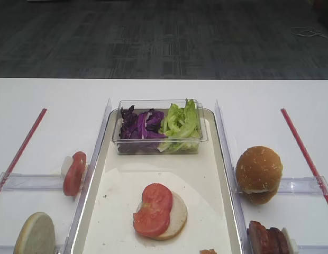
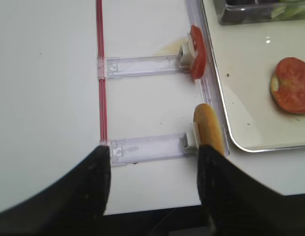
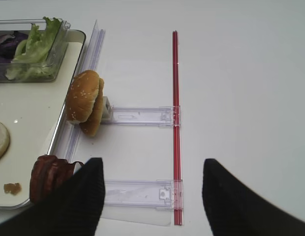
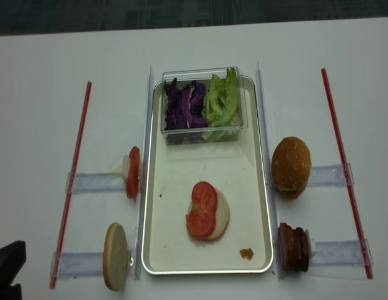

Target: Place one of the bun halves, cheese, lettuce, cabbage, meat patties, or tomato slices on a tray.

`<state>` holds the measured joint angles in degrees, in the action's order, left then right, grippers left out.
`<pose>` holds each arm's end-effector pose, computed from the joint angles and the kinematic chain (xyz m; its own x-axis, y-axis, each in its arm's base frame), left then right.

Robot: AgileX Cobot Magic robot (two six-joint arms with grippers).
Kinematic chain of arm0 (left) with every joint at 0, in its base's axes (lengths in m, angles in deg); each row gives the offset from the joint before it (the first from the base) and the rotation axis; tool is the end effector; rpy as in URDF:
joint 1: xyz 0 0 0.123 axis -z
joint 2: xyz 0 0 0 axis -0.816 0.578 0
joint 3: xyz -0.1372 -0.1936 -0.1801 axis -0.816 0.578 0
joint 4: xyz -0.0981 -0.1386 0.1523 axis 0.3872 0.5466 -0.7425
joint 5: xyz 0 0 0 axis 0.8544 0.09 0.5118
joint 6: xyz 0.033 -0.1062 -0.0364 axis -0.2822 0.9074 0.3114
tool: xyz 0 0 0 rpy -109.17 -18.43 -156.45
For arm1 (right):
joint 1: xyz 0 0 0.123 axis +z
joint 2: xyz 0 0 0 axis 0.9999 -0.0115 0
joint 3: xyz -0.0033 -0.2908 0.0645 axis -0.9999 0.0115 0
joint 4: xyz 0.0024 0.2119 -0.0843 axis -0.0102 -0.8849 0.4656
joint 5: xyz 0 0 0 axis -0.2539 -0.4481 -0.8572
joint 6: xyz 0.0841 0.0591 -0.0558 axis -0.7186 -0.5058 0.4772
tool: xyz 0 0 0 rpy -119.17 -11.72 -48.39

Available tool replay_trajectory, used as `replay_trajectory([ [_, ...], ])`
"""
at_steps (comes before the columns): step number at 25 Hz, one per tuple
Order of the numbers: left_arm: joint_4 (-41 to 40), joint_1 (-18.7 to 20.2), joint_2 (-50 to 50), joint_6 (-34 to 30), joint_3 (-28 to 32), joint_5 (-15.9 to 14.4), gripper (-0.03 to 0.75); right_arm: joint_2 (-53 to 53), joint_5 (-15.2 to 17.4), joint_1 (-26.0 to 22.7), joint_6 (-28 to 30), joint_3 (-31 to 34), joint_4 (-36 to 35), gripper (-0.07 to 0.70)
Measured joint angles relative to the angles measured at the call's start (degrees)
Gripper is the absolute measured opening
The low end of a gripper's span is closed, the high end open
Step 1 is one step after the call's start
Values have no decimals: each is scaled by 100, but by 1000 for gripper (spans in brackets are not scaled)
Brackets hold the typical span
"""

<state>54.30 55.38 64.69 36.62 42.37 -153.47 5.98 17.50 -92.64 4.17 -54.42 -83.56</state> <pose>0.0100 -0.0088 0.2923 -0.7356 0.0089 -0.6773 0.0624 0.9965 -0.0547 -0.0188 0.0158 0.2379 -0.5279 0.0060 -0.8493 -0.0621 0.9970 0.0456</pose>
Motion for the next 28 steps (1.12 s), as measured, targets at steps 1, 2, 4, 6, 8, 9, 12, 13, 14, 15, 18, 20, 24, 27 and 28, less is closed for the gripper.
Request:
replay_trajectory([
  [1,0,0,-99,0,0,-11,376,0,0,0,0,0,0,452],
  [2,3,0,-201,0,0,-12,376,0,0,0,0,0,0,452],
  [4,13,0,-397,11,0,-26,376,0,0,0,0,0,0,452],
  [6,13,0,-538,36,0,-26,376,0,0,0,0,0,0,452],
  [8,13,0,-660,72,0,-33,376,0,0,0,0,0,0,452],
  [9,13,0,-710,96,0,-33,376,0,0,0,0,0,0,452],
  [12,13,0,-854,136,0,-47,376,0,0,0,0,0,0,452],
  [13,13,0,-888,136,0,-47,376,0,0,0,0,0,0,452],
  [14,13,0,-923,136,0,-47,376,0,0,0,0,0,0,452],
  [15,13,0,-973,136,0,-47,376,0,0,0,0,0,0,452],
  [18,13,0,-1162,136,0,-62,376,0,0,0,0,0,0,452],
  [20,13,0,-1294,136,0,-77,375,0,0,0,0,0,0,452],
  [24,13,0,-1404,136,0,-91,374,0,0,0,0,0,0,452],
  [27,13,0,-1481,136,0,-91,372,0,0,0,0,0,0,452],
  [28,13,0,-1539,136,0,-91,372,0,0,0,0,0,0,452],
])
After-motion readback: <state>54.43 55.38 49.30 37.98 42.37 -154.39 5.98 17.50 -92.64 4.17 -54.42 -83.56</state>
